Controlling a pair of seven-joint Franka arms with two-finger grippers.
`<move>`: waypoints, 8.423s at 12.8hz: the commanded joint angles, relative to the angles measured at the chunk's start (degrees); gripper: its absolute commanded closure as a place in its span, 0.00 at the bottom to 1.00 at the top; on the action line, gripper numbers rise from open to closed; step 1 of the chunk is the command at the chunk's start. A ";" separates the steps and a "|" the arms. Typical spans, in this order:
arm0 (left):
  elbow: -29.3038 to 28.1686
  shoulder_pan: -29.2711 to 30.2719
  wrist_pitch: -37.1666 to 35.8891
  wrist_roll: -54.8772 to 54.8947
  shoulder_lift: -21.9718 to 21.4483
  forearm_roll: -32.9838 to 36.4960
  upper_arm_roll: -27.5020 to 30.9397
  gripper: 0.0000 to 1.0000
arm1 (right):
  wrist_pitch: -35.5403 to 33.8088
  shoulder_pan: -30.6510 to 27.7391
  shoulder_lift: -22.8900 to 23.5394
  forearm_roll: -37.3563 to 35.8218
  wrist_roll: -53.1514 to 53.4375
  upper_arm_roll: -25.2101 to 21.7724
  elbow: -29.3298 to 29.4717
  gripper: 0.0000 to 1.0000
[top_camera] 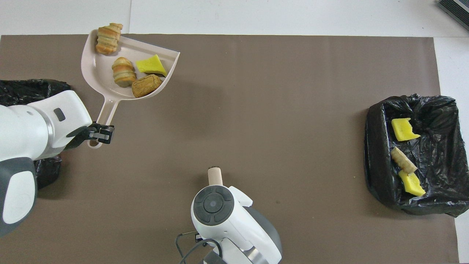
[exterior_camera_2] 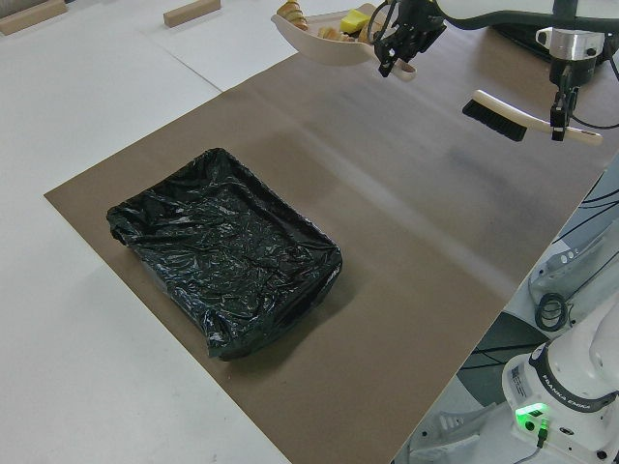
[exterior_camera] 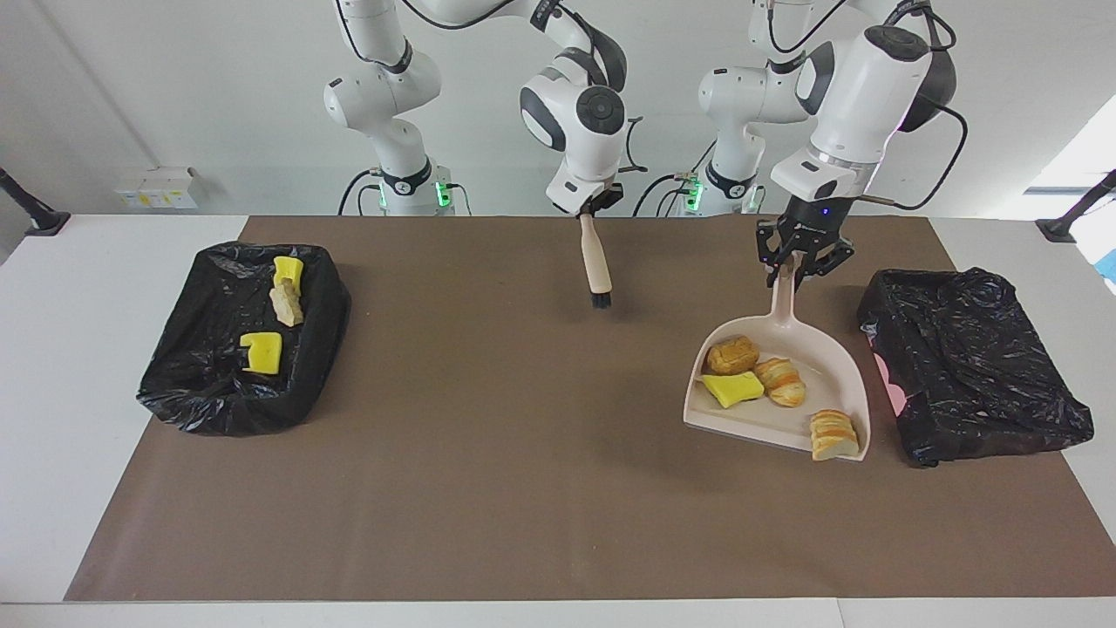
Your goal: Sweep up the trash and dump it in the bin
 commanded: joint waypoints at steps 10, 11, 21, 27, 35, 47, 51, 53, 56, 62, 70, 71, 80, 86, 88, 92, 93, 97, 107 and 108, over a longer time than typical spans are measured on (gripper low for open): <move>14.83 15.20 -24.78 -4.75 0.09 -1.96 6.25 1.00 | 10.37 4.12 3.28 0.98 9.29 -0.01 -4.05 1.00; 14.83 17.58 -26.54 -1.87 0.09 -1.53 6.25 1.00 | 10.02 4.12 3.20 0.98 9.29 -0.10 -4.13 1.00; 9.65 30.18 -30.42 29.16 1.67 15.33 6.60 1.00 | -0.34 1.23 3.29 -2.89 8.59 -0.45 5.70 0.00; 8.06 30.79 -26.21 44.99 2.02 29.04 6.60 1.00 | -6.06 -7.65 0.82 -2.98 4.20 -0.45 12.73 0.00; 10.25 28.60 -20.49 54.14 5.44 44.96 5.99 1.00 | -7.92 -20.74 0.30 -2.10 -2.90 -0.63 20.47 0.00; 22.39 16.65 -16.63 57.93 12.74 47.27 5.54 1.00 | -8.44 -34.54 -1.99 -11.48 -26.88 -1.33 21.35 0.00; 23.44 15.32 -16.45 52.15 11.87 35.27 5.54 1.00 | -8.27 -42.44 -2.25 -11.68 -42.61 -1.24 21.27 0.00; 23.18 14.97 -17.41 45.31 11.43 29.61 3.98 1.00 | -8.35 -43.69 -2.34 -11.94 -43.79 -1.50 21.18 0.00; 22.04 11.92 -19.51 32.49 10.38 24.61 2.91 1.00 | -8.44 -46.58 -2.25 -11.94 -43.79 -1.60 21.00 0.00; 14.32 -0.21 -21.98 3.47 5.63 10.01 2.73 1.00 | -11.85 -47.30 -2.25 -18.44 -43.18 -2.64 23.62 0.00; 8.77 -16.48 -10.66 -20.45 10.09 -0.03 2.73 1.00 | -17.58 -33.58 -4.78 -15.02 -39.33 -20.05 25.40 0.00; 8.33 -17.88 -8.99 -21.25 10.80 -0.81 2.73 1.00 | -17.58 -33.76 -6.11 -14.84 -36.62 -20.05 23.66 0.00; 5.78 -29.67 8.43 -34.00 22.41 -3.45 2.73 1.00 | -17.49 -33.59 -8.06 -13.61 -35.53 -19.79 20.73 0.00; 3.67 -31.35 11.23 -38.92 22.85 -3.54 2.73 0.81 | -17.25 -33.15 -5.77 -15.63 -34.57 -19.61 24.34 0.00; 2.97 -31.26 13.17 -40.24 22.76 -3.45 2.91 0.00 | -15.91 -33.15 -5.86 -15.54 -34.57 -19.44 24.17 0.00; 3.58 -30.12 9.41 -40.07 22.76 -3.45 3.34 0.00 | -15.56 -33.15 -5.86 -15.02 -34.48 -19.35 23.99 0.00; 3.75 -29.16 8.61 -40.07 22.42 -3.37 3.87 0.00 | -15.56 -33.15 -5.86 -15.10 -34.48 -19.35 23.99 0.00; 4.90 -20.65 4.48 -38.58 19.79 -1.44 3.96 0.00 | -15.56 -33.15 -5.86 -14.76 -34.83 -19.35 23.99 0.00; 4.81 2.03 -11.70 -15.30 10.38 -0.91 4.23 0.00 | -15.65 -33.23 -5.86 -14.67 -34.83 -19.35 23.99 0.00; 4.81 3.79 -11.79 -13.28 9.85 -0.91 4.23 0.00 | -15.65 -33.23 -5.86 -14.67 -34.83 -19.35 23.99 0.00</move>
